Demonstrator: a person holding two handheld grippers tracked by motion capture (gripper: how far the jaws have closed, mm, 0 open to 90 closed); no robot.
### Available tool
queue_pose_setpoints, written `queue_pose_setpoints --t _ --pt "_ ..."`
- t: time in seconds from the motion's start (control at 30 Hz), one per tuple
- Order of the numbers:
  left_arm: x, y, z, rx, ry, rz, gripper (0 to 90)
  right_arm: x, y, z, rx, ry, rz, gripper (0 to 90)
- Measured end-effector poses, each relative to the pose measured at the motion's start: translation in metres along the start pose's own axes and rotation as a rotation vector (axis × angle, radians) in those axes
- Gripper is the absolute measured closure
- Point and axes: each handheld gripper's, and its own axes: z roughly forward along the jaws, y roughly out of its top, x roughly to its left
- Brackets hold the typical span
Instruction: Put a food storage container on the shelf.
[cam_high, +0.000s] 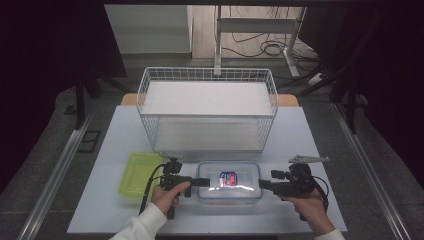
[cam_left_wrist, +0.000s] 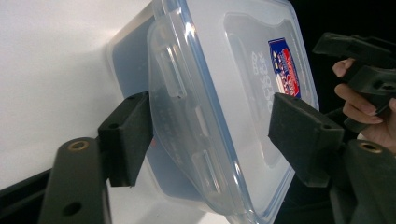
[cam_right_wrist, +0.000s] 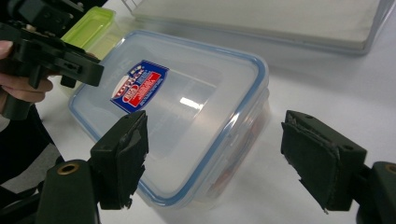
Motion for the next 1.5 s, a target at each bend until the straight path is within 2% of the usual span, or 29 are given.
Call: queue_pose_setpoints --t 0.07,0.13,0.43,0.6,0.73,0.8,0.93,1.2,1.27,1.3,1.5 --pt "0.000 0.000 0.000 0.000 -0.001 0.000 33.5 -0.002 0.000 0.002 0.009 0.000 0.006 22.9" --pt "0.000 0.000 -0.001 -0.002 -0.001 0.004 33.9 -0.006 0.002 0.009 0.035 -0.005 0.032 22.5" --pt "0.001 0.000 -0.002 0.004 -0.003 0.015 35.2 -0.008 0.007 0.031 0.123 0.042 0.110 17.2" --pt "0.000 -0.001 -0.002 -0.001 -0.007 0.007 35.2 -0.012 0.007 0.039 0.141 0.062 0.163 16.2" --pt "-0.001 -0.003 -0.001 0.010 -0.010 0.006 33.9 -0.014 0.005 0.042 0.153 0.089 0.194 16.2" --pt "-0.001 -0.003 -0.001 0.010 -0.009 0.007 33.6 -0.015 0.004 0.043 0.155 0.092 0.195 16.3" --pt "-0.001 -0.003 -0.001 0.011 -0.010 0.005 33.7 -0.016 0.002 0.045 0.178 0.110 0.228 19.8" --pt "0.000 -0.003 -0.002 0.010 -0.014 0.001 34.8 -0.021 0.000 0.046 0.183 0.156 0.298 27.1" --pt "0.000 -0.003 -0.002 0.010 -0.014 0.000 35.1 -0.025 0.000 0.042 0.171 0.173 0.329 34.1" --pt "0.000 -0.003 -0.002 0.007 -0.012 0.001 35.2 -0.026 0.000 0.041 0.163 0.174 0.333 36.8" --pt "-0.002 -0.004 -0.004 0.000 -0.011 -0.002 37.2 -0.027 -0.001 0.038 0.150 0.175 0.348 39.9"
